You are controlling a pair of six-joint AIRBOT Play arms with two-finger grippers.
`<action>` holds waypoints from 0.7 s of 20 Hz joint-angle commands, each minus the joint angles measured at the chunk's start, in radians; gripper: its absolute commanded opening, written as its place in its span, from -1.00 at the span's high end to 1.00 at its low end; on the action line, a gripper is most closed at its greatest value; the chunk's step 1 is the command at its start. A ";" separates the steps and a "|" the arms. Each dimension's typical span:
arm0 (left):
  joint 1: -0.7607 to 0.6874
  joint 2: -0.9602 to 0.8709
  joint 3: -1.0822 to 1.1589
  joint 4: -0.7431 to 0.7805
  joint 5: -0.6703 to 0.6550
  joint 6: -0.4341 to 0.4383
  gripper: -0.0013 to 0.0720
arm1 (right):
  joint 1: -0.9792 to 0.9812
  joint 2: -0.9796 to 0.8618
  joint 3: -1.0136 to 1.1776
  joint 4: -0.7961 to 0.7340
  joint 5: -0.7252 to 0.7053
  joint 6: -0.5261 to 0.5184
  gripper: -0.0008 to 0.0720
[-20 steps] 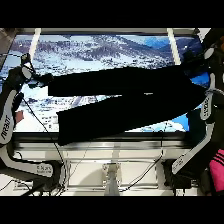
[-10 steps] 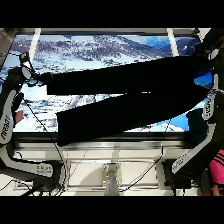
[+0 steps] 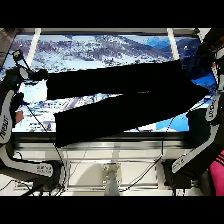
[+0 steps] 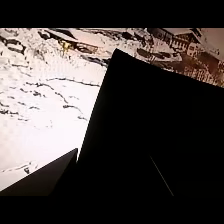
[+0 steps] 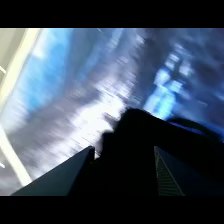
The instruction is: Fold the clothes and pants, and hang the long-sleeved shirts on hangers.
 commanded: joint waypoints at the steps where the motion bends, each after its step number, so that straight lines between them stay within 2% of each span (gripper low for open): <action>1: 0.014 0.003 0.000 0.001 -0.039 -0.008 -0.35 | -0.058 0.012 0.001 0.035 0.260 -0.220 -0.18; 2: 0.019 0.005 0.000 0.001 -0.086 -0.008 -0.33 | -0.077 0.012 0.001 0.035 0.321 -0.267 0.01; 3: 0.022 0.008 0.000 0.002 -0.140 -0.007 0.03 | -0.096 0.012 0.001 0.036 0.375 -0.309 0.43; 4: 0.027 0.013 0.000 0.005 -0.202 0.001 0.84 | -0.116 0.012 0.001 0.045 0.422 -0.344 0.82; 5: 0.032 0.018 0.000 0.005 -0.252 0.011 0.95 | -0.135 0.012 0.001 0.069 0.460 -0.373 0.93; 6: 0.035 0.026 0.000 0.006 -0.299 0.029 0.95 | -0.153 0.012 0.001 0.105 0.488 -0.405 0.93; 8: 0.035 0.050 -0.001 0.005 -0.345 0.120 0.95 | -0.184 0.011 0.001 0.211 0.542 -0.509 0.93; 11: 0.041 0.144 -0.043 0.004 -0.360 0.167 0.95 | -0.248 -0.008 0.000 0.473 0.693 -0.665 0.93; 14: 0.089 0.267 -0.169 -0.040 -0.478 0.300 0.95 | -0.293 -0.039 -0.005 0.639 0.843 -0.722 0.93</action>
